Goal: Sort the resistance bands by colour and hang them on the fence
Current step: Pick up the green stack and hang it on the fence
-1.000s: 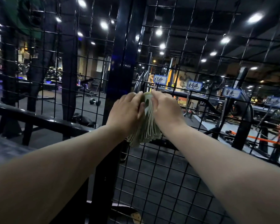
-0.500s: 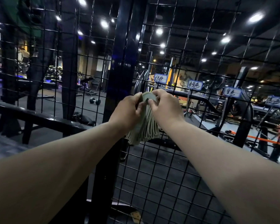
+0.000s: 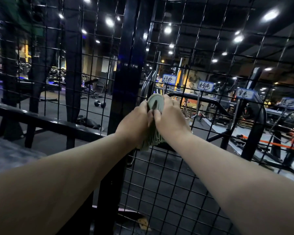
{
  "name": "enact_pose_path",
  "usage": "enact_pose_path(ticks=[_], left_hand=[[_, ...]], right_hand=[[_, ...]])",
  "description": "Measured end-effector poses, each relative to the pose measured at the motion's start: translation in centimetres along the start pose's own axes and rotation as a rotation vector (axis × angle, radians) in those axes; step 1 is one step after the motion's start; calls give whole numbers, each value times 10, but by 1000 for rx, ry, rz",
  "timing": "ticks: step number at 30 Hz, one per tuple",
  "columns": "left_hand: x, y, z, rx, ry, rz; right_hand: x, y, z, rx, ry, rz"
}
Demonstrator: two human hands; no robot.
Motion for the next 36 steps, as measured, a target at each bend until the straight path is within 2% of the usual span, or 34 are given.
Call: enact_pose_path(ticks=[3, 6, 10, 13, 19, 21, 23, 28, 31, 36], left_hand=[[4, -2, 1, -89, -53, 77], [3, -2, 0, -148, -143, 44], [-4, 1, 1, 20, -19, 53], [-1, 1, -1, 147, -20, 37], [11, -17, 22, 146, 61, 110], [19, -22, 30, 330, 154, 145], [25, -25, 38, 406, 165, 140], [42, -27, 50, 297, 125, 118], [50, -28, 53, 261, 92, 73], [63, -28, 55, 290, 89, 100]], right_hand=[[7, -2, -2, 42, 60, -13], [5, -2, -6, 123, 103, -61], [-2, 1, -9, 175, 129, -35], [2, 2, -9, 90, 99, -26], [25, -14, -8, -188, -14, 79], [33, -25, -8, -217, -33, 93], [38, -36, -10, -309, -88, 83], [47, -50, -19, -464, -207, 150], [52, -53, -23, -457, -213, 157], [67, -59, -25, -408, -236, 196]])
Point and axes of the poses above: each hand's wrist, its own x-axis away from the middle knuckle, its own y-axis out of the back of the hand, z = x × y, the point moved 2 cm from there along -x, towards the middle knuckle, and after that the axes turned 11 degrees about x, right-handed, at the moved point
